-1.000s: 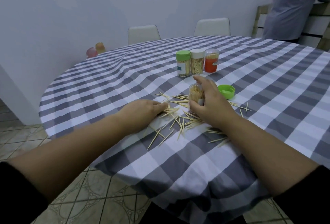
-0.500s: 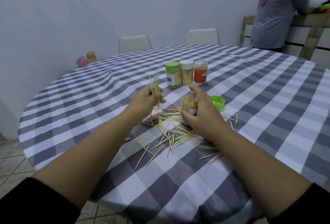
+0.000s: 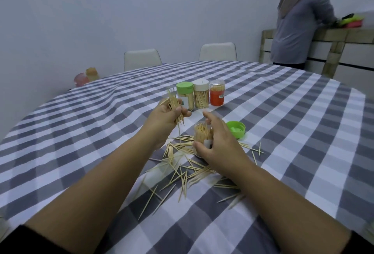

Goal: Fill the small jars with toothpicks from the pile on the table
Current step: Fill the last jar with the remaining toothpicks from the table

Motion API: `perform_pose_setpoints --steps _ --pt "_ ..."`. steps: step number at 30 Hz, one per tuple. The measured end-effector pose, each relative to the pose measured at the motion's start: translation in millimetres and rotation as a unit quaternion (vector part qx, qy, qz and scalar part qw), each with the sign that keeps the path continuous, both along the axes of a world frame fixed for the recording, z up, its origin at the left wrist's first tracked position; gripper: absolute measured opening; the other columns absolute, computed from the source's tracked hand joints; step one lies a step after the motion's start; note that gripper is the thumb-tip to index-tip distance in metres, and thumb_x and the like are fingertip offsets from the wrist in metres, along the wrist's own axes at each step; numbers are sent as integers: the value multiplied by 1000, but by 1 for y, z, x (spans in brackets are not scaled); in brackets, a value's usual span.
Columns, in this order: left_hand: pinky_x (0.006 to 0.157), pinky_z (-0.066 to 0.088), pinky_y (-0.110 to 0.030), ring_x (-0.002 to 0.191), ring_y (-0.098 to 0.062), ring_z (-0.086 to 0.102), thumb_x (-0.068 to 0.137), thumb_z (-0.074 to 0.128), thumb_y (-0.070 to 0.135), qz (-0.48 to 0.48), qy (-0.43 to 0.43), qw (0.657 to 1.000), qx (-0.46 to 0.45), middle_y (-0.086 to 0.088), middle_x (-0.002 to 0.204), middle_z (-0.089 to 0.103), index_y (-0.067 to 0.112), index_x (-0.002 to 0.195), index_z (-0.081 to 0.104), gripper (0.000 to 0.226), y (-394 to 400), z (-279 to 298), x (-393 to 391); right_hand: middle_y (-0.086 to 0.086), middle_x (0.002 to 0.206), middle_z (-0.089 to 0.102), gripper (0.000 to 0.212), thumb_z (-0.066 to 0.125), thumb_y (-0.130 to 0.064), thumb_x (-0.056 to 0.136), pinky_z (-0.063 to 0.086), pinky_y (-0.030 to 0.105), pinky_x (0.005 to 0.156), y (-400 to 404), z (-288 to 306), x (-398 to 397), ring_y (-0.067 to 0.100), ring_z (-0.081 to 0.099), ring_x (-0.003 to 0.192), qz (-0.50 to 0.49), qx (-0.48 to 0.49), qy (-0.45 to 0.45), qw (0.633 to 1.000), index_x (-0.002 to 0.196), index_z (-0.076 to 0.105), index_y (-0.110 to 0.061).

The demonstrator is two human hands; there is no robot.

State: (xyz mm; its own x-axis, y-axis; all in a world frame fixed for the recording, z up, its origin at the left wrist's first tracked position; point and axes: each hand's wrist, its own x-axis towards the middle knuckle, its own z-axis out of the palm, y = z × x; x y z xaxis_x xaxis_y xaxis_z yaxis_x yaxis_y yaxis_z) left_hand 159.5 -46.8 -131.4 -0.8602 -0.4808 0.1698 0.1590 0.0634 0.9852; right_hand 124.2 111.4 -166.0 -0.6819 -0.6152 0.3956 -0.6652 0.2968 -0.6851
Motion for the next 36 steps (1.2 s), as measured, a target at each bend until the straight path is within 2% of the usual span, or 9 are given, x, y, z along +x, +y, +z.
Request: perform_pose_setpoints --steps 5,9,14,17,21,23,27,32,36 --pt "102 43 -35 97 -20 64 99 41 5 -17 29 999 -5 1 78 71 14 91 59 22 12 16 1 -2 145 32 73 62 -28 88 33 21 94 -1 0 0 11 39 125 2 4 -9 1000 147 18 -30" --pt "106 41 -40 102 -24 62 100 39 6 -42 49 998 24 5 69 70 13 90 58 22 24 25 2 1 144 34 90 68 -27 84 40 37 105 -2 -2 -1 16 43 126 1 -26 -55 998 148 5 -35" --pt "110 34 -39 118 -22 56 101 41 16 -47 1 997 -58 -4 104 68 19 88 63 25 36 16 3 -2 141 37 104 71 -25 81 46 40 97 -2 -5 -2 20 52 118 7 -50 -74 996 145 -10 -42" --pt "85 44 -21 106 -5 57 101 42 23 -51 -58 989 -126 6 117 65 18 104 68 26 40 9 3 -11 138 36 106 70 -23 83 46 39 99 -2 -7 -3 18 50 123 20 -68 -75 995 146 -13 -38" --pt "60 47 -6 80 10 59 101 43 24 -61 -93 985 -130 14 104 64 20 121 60 27 44 6 4 2 145 36 107 70 -24 82 45 42 101 -4 -7 -4 20 48 128 17 -73 -77 994 142 -15 -46" --pt "64 49 -7 82 7 61 101 43 25 -65 -105 981 -149 13 100 64 23 117 57 22 45 7 6 4 146 36 109 71 -23 81 45 39 100 -3 -6 -5 20 49 126 16 -69 -79 994 143 -16 -44" --pt "92 49 -27 101 -12 65 101 42 29 -84 -159 961 -210 -1 112 67 21 110 61 23 44 8 6 -2 143 38 112 71 -19 80 48 34 96 -1 -5 -6 16 55 117 32 -67 -89 993 145 -17 -42" --pt "72 47 -7 89 3 65 99 45 21 -145 -149 959 -195 7 105 69 32 108 61 21 39 5 9 -12 134 40 105 62 -14 75 49 28 75 2 -3 -9 10 58 91 63 -96 -137 984 141 -11 -54" --pt "78 52 -15 95 -6 64 91 46 2 -191 -150 949 -200 -3 113 65 26 129 49 45 32 0 9 -12 134 34 101 60 -14 73 51 37 92 1 -1 -11 13 54 112 73 -120 -171 975 144 -1 -51"
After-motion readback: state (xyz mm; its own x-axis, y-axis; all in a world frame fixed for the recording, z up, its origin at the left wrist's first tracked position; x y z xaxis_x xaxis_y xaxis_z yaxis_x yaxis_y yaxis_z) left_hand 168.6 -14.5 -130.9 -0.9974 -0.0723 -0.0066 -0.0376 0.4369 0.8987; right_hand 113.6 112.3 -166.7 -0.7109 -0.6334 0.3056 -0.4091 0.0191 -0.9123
